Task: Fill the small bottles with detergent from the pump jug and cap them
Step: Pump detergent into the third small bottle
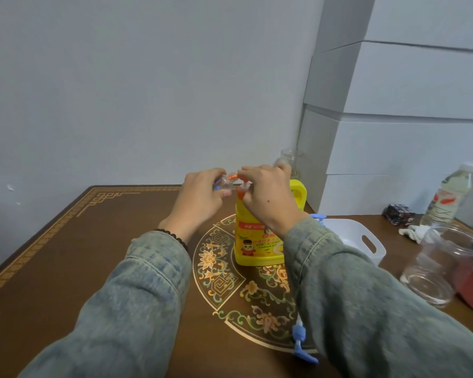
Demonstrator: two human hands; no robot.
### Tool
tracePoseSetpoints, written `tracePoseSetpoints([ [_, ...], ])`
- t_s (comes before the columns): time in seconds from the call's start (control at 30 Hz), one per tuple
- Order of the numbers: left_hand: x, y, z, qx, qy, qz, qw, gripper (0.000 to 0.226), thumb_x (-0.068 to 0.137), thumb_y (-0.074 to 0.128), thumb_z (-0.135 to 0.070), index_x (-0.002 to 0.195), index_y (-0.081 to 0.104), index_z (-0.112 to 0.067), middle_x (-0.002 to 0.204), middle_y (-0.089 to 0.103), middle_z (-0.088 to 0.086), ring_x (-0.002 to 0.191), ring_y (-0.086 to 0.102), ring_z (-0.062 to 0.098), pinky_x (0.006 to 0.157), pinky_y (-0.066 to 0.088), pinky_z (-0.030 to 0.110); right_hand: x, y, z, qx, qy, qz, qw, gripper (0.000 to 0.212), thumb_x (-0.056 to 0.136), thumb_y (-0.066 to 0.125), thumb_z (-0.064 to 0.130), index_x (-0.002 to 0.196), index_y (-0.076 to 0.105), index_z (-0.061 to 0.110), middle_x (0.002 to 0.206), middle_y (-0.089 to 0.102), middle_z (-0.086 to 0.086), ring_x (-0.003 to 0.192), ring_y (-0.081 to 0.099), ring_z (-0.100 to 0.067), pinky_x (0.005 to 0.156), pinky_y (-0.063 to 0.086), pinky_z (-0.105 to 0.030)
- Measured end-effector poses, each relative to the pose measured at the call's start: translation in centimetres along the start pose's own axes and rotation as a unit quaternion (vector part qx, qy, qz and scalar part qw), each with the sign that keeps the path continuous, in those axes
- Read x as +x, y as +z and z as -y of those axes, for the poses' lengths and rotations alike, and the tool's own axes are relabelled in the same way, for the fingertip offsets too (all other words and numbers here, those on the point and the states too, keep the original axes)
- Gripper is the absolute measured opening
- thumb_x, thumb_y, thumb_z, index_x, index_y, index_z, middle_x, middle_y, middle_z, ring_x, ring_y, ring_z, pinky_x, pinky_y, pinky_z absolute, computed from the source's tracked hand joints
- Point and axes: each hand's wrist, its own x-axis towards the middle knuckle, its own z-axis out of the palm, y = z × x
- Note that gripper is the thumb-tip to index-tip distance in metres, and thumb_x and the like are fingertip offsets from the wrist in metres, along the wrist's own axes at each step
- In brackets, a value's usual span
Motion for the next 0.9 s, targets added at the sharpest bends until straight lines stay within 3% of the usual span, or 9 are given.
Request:
tracePoseSetpoints([
  [0.07, 0.2, 0.0, 0.0, 0.003, 0.003, -0.004, 1.0, 0.033, 0.085, 0.068, -0.022, 0.117, 0.064, -0.014, 0.108, 0.07, 0.009, 0.105, 0.061, 0.026, 0.087, 0.045, 0.033, 0.0, 0.2, 0.0, 0.01, 0.009, -0.013, 1.0, 0.022, 0.069, 0.06, 0.01, 0.085, 0.07, 0.02, 0.086, 0.072, 0.003, 0.087, 0.065, -0.021, 0.072, 0.02, -0.035],
  [0.2, -0.6, 0.9, 0.5, -0.008, -0.017, 0.008, 1.0, 0.032, 0.086, 0.067, -0.025, 0.117, 0.063, -0.017, 0.109, 0.069, 0.007, 0.105, 0.06, 0.026, 0.089, 0.048, 0.037, -1.3, 1.2, 0.2, 0.009, 0.004, 0.008, 1.0, 0.021, 0.064, 0.049, 0.009, 0.079, 0.058, 0.022, 0.079, 0.061, 0.006, 0.084, 0.061, -0.018, 0.069, 0.014, -0.031],
  [0.4, 0.2, 0.2, 0.1, -0.006, -0.007, -0.004, 1.0, 0.032, 0.086, 0.068, -0.024, 0.116, 0.063, -0.014, 0.107, 0.069, 0.01, 0.103, 0.06, 0.027, 0.086, 0.047, 0.035, 0.1, 0.7, 0.0, 0.024, 0.012, -0.029, 0.999, 0.023, 0.069, 0.06, 0.004, 0.084, 0.071, 0.018, 0.088, 0.074, 0.0, 0.087, 0.067, -0.021, 0.071, 0.019, -0.033],
  [0.57, -0.3, 0.9, 0.7, -0.012, -0.016, 0.012, 1.0, 0.026, 0.085, 0.067, -0.025, 0.11, 0.064, -0.016, 0.101, 0.069, 0.007, 0.099, 0.061, 0.027, 0.083, 0.049, 0.038, -0.4, 1.2, 0.1, -0.014, 0.004, 0.007, 1.0, 0.021, 0.067, 0.048, 0.011, 0.077, 0.063, 0.021, 0.076, 0.065, 0.005, 0.08, 0.063, -0.02, 0.069, 0.011, -0.03],
  [0.73, 0.3, 0.2, 0.1, -0.01, -0.007, -0.005, 1.0, 0.031, 0.086, 0.067, -0.022, 0.115, 0.064, -0.012, 0.108, 0.07, 0.011, 0.104, 0.061, 0.028, 0.086, 0.048, 0.037, 0.4, 0.6, 0.0, 0.017, 0.01, -0.013, 1.0, 0.025, 0.069, 0.059, 0.006, 0.087, 0.072, 0.019, 0.09, 0.073, 0.0, 0.09, 0.066, -0.022, 0.074, 0.018, -0.031],
  [0.9, -0.4, 0.9, 0.5, -0.016, -0.018, 0.011, 1.0, 0.029, 0.086, 0.067, -0.022, 0.114, 0.064, -0.013, 0.108, 0.069, 0.011, 0.106, 0.06, 0.029, 0.087, 0.049, 0.038, -0.6, 1.3, -0.1, 0.001, 0.006, 0.013, 1.0, 0.03, 0.066, 0.052, 0.008, 0.088, 0.069, 0.02, 0.09, 0.072, 0.003, 0.089, 0.065, -0.022, 0.073, 0.014, -0.03],
])
